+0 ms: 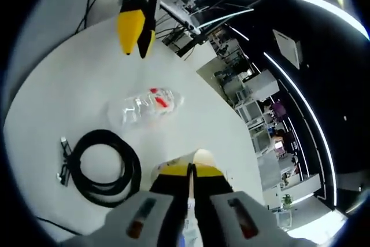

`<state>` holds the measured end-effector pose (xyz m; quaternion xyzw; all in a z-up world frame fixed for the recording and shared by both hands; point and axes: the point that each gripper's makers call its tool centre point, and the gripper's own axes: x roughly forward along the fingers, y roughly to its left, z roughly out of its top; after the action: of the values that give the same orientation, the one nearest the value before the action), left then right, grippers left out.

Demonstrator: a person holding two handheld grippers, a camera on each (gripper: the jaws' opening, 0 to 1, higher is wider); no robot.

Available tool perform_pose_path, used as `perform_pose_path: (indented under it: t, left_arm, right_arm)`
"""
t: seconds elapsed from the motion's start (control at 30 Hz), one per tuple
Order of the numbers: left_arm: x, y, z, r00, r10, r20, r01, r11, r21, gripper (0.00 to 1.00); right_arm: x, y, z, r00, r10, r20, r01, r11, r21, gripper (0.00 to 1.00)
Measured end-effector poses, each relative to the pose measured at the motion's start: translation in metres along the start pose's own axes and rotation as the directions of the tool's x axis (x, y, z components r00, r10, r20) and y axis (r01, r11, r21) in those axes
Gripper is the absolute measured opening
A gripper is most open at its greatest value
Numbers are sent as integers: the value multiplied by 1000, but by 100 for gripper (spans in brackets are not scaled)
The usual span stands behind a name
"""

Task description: Arrange the tabletop items into an orderly group along one side of the table until the central work area is clear of visible clutter.

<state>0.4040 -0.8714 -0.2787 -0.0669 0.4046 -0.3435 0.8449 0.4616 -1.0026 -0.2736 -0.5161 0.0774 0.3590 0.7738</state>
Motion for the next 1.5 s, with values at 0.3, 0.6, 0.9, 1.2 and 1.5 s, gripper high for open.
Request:
perform_pose_path:
  t: [0.3,0.6,0.9,1.2,1.5]
  left_arm:
    - [1,2,-1,1000,0,2,0,1000,-10,34]
    - [1,1,0,1000,-2,3,2,1000,-11,34]
    - [1,0,0,1000,-2,5,2,1000,-13,34]
    - [-1,3,2,1000,3,10,-3,1000,-14,34]
    - [-2,0,7,1000,0,25,0,1000,-9,34]
  right_arm:
    - [4,14,-5,999,36,-14,-36,999,-19,0]
    - [3,19,-8,999,41,-33,-43,998,-35,0]
    - [4,17,-5,999,52,-15,-53,998,-43,4]
    - [0,3,3,1000,22,3,-22,999,-35,11]
    - [-13,-26,28,998,-27,62,27,1000,7,11]
